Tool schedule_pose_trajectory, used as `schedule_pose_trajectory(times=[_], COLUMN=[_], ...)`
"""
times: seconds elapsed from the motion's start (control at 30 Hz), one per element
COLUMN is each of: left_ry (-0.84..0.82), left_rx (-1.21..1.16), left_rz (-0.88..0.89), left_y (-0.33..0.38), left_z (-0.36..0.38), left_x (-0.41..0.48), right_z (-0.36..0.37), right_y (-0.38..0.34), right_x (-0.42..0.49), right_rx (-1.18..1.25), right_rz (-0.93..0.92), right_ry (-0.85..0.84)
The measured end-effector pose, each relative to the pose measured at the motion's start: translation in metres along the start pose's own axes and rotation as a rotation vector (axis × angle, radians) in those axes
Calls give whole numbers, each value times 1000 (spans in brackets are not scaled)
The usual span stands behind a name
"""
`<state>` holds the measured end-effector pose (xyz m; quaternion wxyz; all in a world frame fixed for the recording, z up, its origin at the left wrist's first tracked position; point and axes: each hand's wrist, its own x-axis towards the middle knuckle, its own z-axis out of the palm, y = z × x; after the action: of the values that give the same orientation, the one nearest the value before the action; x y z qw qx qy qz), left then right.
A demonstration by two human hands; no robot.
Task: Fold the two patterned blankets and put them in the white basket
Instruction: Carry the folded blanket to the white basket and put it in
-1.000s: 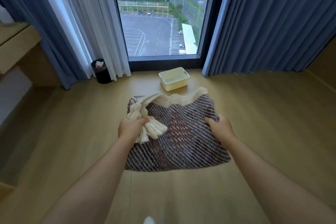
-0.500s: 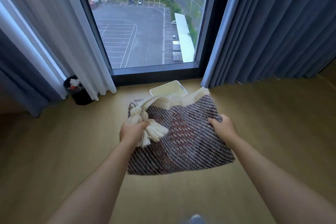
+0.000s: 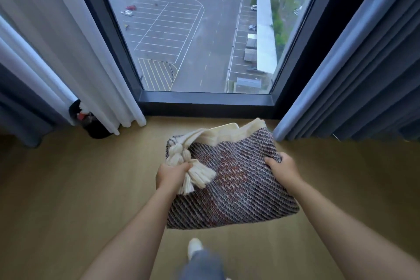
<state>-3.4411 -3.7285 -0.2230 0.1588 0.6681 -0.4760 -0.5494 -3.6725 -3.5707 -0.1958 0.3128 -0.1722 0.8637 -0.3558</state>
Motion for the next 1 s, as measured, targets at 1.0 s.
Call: schedule_pose_trajectory(times=[1.0], left_ry=[228], left_rx=[194], left_rz=[-298], left_y=[-116], left_z=[385], left_x=[543], right_z=[288], right_y=[178], right_x=[605], right_rx=[-555], right_rz=[116], right_ry=[-187])
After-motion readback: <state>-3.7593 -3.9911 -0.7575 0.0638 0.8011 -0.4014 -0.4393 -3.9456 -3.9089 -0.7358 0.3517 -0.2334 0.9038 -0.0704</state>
